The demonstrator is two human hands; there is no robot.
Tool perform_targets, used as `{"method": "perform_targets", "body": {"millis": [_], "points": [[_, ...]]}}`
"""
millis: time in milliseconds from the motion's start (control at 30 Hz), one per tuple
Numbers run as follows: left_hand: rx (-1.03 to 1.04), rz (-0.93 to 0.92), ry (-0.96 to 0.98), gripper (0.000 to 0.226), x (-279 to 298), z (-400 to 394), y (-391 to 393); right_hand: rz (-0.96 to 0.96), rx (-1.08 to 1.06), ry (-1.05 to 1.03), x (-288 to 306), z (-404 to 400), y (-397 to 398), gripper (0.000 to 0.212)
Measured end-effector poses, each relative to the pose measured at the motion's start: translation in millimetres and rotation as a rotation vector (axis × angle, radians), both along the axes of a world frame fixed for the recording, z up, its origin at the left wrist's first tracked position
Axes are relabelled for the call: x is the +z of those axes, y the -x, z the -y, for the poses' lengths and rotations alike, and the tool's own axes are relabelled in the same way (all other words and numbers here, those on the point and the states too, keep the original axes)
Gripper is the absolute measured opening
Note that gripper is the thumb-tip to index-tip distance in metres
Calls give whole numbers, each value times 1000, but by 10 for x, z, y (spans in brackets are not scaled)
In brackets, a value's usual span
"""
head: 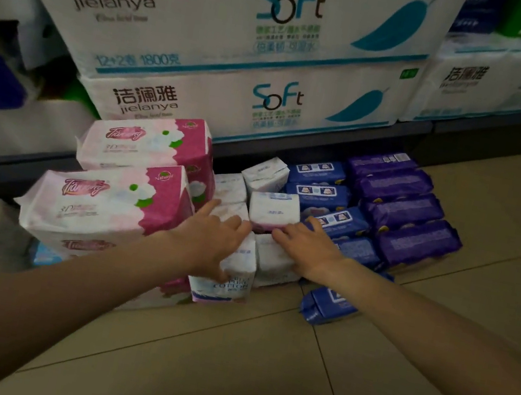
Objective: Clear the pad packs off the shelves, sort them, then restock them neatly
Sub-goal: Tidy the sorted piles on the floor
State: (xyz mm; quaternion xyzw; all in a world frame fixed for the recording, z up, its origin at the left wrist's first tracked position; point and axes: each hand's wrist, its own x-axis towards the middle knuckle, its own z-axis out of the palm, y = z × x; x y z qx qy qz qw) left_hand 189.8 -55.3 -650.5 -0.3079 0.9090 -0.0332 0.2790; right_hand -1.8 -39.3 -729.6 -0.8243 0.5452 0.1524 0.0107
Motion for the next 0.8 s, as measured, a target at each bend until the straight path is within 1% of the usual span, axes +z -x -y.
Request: {"method": "perform_targets", "body": {"millis": [100, 233, 367, 467, 533, 567, 633, 667, 733, 800], "points": [[-17, -3, 110, 83, -163, 18, 43, -26, 2, 30, -15, -37, 102, 61], [33, 46, 150, 76, -401, 41, 183, -25, 11, 62, -67, -53, 127, 59], [60, 79, 194, 68, -629, 53, 209, 19, -19, 75, -114, -62, 86, 55], [104, 31, 154, 69, -605, 103, 215, 71, -53, 22, -40, -41, 70, 51], [148, -26, 82, 71, -470, 153, 216, 118, -71, -17, 119, 7, 60, 46], [157, -73, 57, 67, -362, 185, 211, 145, -81, -10, 226, 42, 53, 44], [123, -195, 51, 55, -67, 264, 170, 207, -105, 69, 483, 126, 26, 39], [99, -267, 49, 50, 119, 314, 125, 264, -121, 152, 628, 179, 9, 37], [52, -423, 46, 43, 576, 468, -26, 402, -113, 410, 993, 303, -46, 35], [26, -586, 129, 40, 1100, 700, -296, 465, -87, 636, 1495, 463, -184, 40]]}}
